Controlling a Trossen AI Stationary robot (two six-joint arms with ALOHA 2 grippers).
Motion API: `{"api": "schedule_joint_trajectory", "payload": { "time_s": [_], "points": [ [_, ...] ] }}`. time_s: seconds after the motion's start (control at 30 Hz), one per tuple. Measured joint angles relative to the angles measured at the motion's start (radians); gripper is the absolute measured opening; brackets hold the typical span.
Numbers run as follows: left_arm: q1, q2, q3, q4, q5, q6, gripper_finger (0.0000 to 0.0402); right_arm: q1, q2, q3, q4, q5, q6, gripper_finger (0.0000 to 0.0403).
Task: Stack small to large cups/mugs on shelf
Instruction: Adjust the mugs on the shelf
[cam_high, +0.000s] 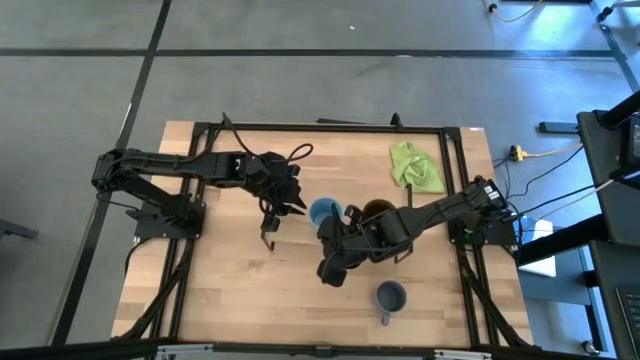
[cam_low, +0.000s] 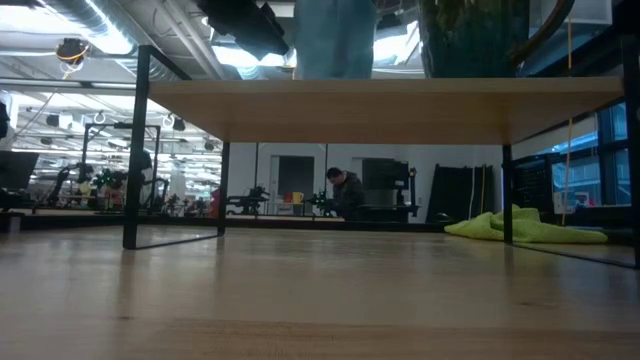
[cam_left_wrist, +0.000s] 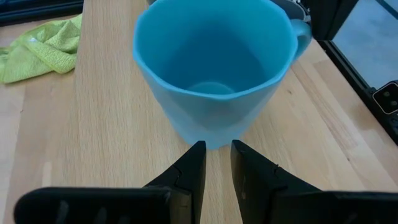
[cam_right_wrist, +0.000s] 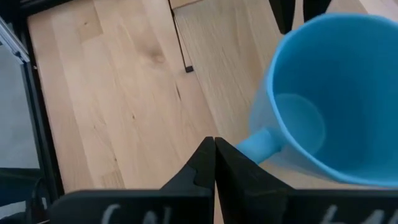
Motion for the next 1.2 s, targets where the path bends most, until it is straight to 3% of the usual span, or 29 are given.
{"api": "schedule_joint_trajectory", "payload": {
  "time_s": [0.83, 1.2],
  "points": [
    [0.000, 0.000, 0.000, 0.000, 0.000, -0.006, 0.0069, 0.004, 0.000, 0.000, -0.051, 0.041, 0.015, 0.0006],
    [0.000, 0.000, 0.000, 0.000, 0.000, -0.006, 0.0069, 0.033, -0.001, -0.001, 0.011, 0.041, -0.023, 0.0052]
  ]
}}
